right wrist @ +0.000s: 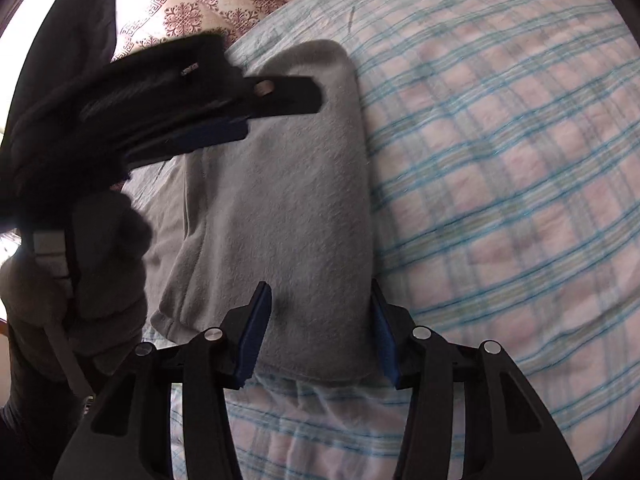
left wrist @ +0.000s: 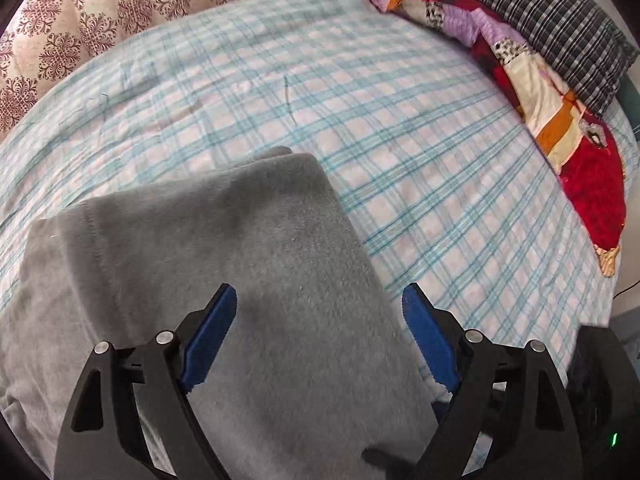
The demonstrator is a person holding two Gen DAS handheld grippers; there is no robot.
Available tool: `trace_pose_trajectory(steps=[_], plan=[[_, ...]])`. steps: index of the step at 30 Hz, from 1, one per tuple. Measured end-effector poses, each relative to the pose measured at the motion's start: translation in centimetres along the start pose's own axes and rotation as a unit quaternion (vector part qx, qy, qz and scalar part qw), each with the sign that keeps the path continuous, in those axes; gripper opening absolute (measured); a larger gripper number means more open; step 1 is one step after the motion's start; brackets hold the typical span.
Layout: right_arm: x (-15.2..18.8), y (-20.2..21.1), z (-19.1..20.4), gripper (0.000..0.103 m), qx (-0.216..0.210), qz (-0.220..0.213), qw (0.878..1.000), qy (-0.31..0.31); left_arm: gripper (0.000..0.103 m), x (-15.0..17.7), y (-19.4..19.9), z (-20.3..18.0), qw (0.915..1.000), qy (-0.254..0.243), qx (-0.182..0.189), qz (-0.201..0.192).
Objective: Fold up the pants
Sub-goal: 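Close the right gripper on the folded end of the grey sweatpants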
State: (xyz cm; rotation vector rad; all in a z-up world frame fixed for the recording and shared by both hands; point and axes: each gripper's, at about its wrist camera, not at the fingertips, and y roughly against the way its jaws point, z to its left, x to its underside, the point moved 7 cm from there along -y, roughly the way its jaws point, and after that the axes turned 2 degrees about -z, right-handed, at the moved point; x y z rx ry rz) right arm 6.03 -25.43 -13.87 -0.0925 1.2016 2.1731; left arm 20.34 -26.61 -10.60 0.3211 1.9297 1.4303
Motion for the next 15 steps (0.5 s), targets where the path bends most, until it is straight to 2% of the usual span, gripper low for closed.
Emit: trace_pose_trajectory(steps=[5,10,15], plan=[[0.3,1.1,1.0,0.034,0.000,-0.023,1.000,0.010,0.086,-0.1,-1.3,0.0,0.9997,0.000,-0.011,0.024],[1.2,1.9,4.3,0.033,0.039,-0.056,0.993,0.099,0.086,-0.2,-1.3,-0.5,0.9989,-0.016,-0.016,0.041],[2.1,1.8,5.6,0.033,0.065,-0.072,0.987,0.124,0.091,-0.2,-1.7,-1.2,0.9968,-0.023,-0.032,0.070]])
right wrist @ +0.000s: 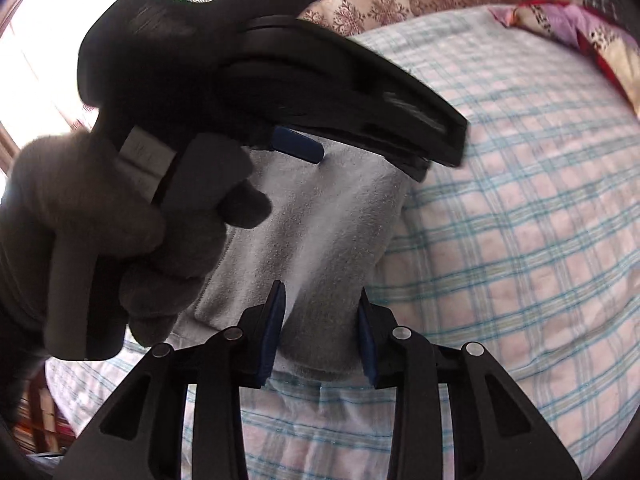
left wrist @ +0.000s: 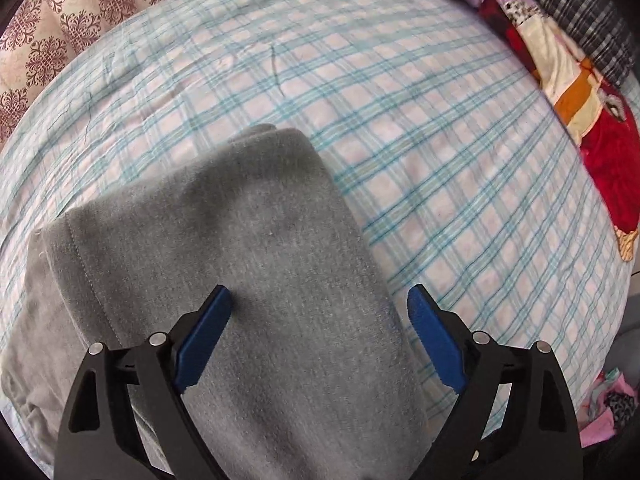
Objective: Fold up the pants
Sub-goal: 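Close the right gripper on the folded end of the grey sweatpants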
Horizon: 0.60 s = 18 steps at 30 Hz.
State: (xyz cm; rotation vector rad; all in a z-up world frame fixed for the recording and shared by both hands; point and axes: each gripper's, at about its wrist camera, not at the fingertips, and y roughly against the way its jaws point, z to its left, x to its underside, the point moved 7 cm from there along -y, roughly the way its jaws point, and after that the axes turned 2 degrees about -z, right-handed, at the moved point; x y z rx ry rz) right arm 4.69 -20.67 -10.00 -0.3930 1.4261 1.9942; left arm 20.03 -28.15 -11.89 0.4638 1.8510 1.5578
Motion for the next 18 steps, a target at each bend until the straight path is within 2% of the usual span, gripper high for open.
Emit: trace_pose_trajectory(steps=[2,7,10,15,18], plan=[[0.2,0.1,0.4,0.034,0.010,-0.004,1.000,0.008,0.091,-0.1,-0.2,-0.4,1.0000,-0.005,-0.004,0.006],[0.6,0.2,2.2,0.034,0.018,-0.015,0.999,0.026,0.091,0.0,-1.6,-1.5,0.9974,-0.043,-0.041,0.039],[0.9,-0.1,3.2,0.034,0.013,-0.014,1.000,0.015,0.090,0.2,-1.9,-2.0,0.9951,-0.068,-0.056,0.044],[1.3,-0.3,3.3,0.034,0.003,-0.010,1.000,-0.007,0.067,0.3,-1.4,-1.0,0.9968,-0.055,-0.047,0.035],[1.4,-0.3,3.8,0.036,0.004,-0.012,1.000,-0.008,0.047,0.4,-0.6,0.0,0.9984,-0.042,-0.026,0.029]])
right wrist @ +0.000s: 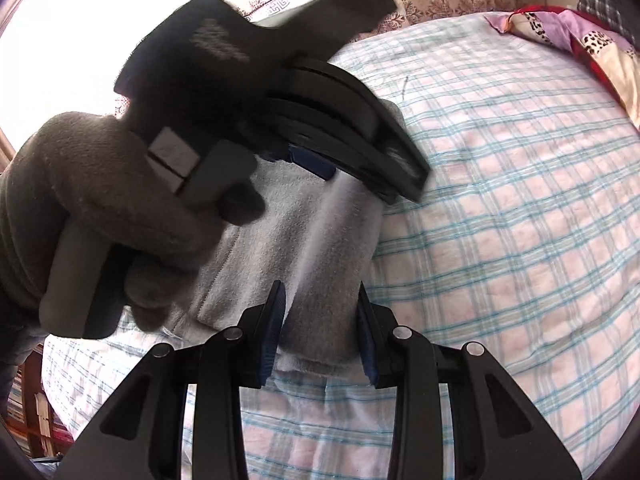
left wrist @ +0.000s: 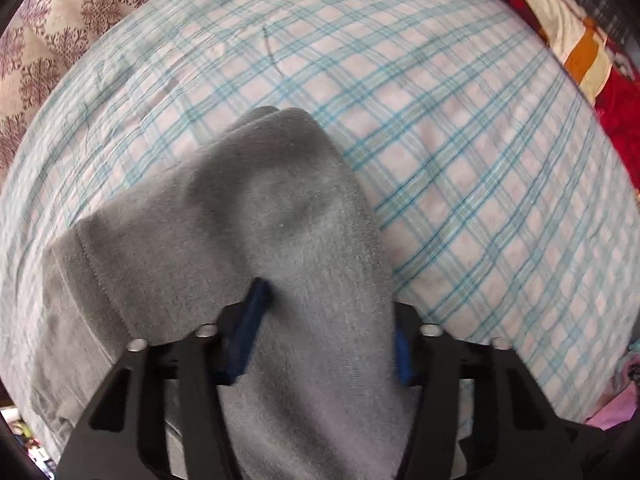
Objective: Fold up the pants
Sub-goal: 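Close the right gripper on the folded end of the grey sweatpants, then grasp the folded end with the left gripper while the right gripper holds it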
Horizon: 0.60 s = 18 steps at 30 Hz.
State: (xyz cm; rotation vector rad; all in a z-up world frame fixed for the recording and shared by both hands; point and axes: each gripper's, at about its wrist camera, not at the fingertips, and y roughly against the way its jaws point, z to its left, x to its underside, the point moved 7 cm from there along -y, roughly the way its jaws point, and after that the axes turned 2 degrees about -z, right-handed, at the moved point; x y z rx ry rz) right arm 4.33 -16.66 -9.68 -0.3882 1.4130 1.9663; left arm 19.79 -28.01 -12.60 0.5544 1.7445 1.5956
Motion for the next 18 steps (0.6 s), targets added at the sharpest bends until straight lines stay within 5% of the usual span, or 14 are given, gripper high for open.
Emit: trace_pose_trajectory(steps=[2,4,10,13,18], plan=[[-0.1,0.1,-0.2,0.045,0.000,-0.004,1.000,-0.007,0.031,0.2,0.5,0.5,0.9998,0.011,0.016,-0.004],[-0.3,0.3,-1.1,0.057,0.002,-0.006,1.000,-0.020,0.026,0.4,1.0,1.0,0.9992,0.025,0.031,-0.011],[-0.8,-0.6,-1.9,0.059,0.003,0.003,1.000,-0.025,0.019,1.3,3.1,2.4,0.9943,0.066,0.076,-0.036],[-1.8,-1.6,0.0,0.040,-0.003,0.000,1.000,-0.007,0.018,2.5,4.4,3.8,0.9905,0.082,0.097,-0.054],[-3.1,-0.7,4.0,0.027,0.012,-0.029,0.998,0.049,0.018,2.5,7.0,5.7,0.9792,0.115,0.141,-0.088]])
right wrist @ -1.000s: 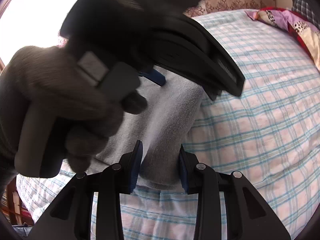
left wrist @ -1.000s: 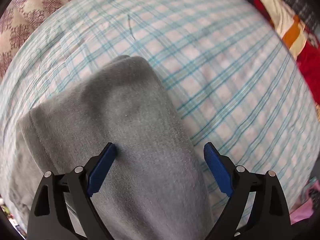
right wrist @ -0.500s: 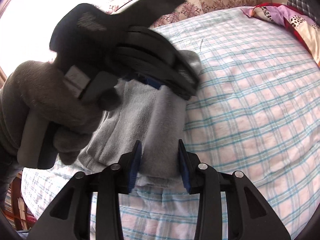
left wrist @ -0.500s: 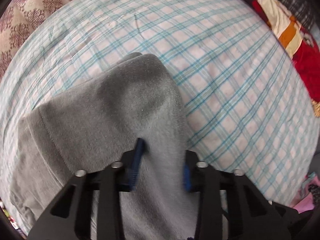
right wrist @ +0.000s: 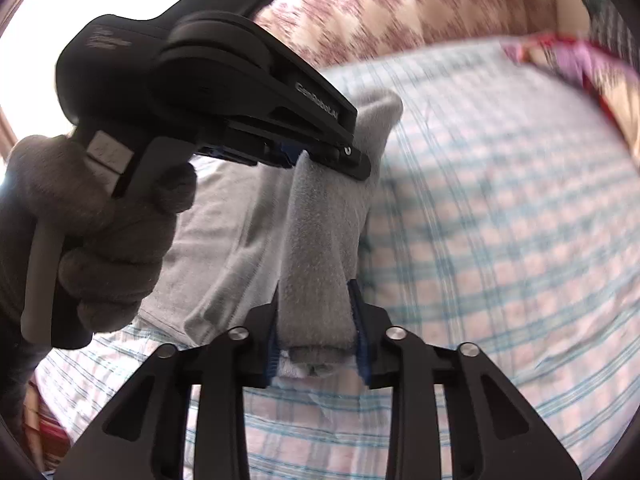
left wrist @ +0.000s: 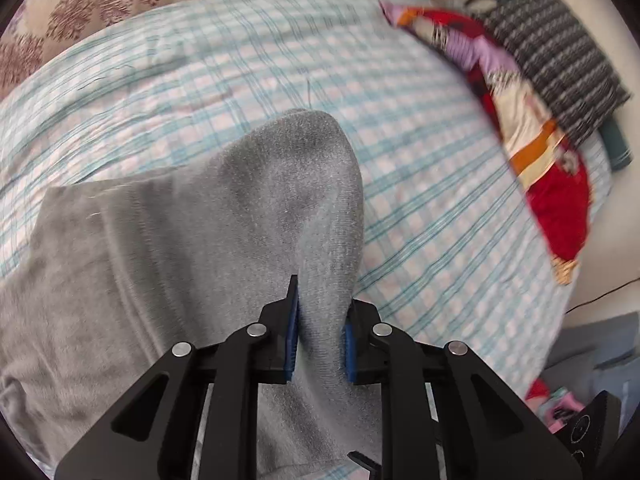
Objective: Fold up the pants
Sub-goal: 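Grasp the folded end with the left gripper while the right gripper holds it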
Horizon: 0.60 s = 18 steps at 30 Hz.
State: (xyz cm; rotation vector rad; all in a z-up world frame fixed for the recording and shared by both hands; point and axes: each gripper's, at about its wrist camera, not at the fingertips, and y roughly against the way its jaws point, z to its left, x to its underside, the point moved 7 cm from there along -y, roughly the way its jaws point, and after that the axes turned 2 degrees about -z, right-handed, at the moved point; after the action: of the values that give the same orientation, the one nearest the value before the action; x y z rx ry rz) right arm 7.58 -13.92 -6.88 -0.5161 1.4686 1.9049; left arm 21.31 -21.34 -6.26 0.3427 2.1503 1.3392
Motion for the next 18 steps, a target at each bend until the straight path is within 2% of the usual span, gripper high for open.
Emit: trace_pose_trajectory(steps=[4,9,13,18], plan=[[-2.2,0.5,2.2,0.025,-0.008,-0.021,0.999,0.024,0.018,-0.4,2.9,1.5,0.9983,0.025,0.041,-0.032],[-4.5,2.5,4.6,0.024,-0.027,-0.034,0.998,0.052,0.018,0.3,7.0,4.8,0.9942,0.047,0.064,-0.072],[-4.7,3.0,9.4,0.024,-0.046,-0.037,0.995,0.083,0.018,1.2,10.0,8.4,0.9901,0.065,0.078,-0.097],[-5.2,2.3,14.9,0.024,-0.068,-0.030,0.990,0.118,0.017,2.9,12.9,13.7,0.9852,0.093,0.077,-0.122]])
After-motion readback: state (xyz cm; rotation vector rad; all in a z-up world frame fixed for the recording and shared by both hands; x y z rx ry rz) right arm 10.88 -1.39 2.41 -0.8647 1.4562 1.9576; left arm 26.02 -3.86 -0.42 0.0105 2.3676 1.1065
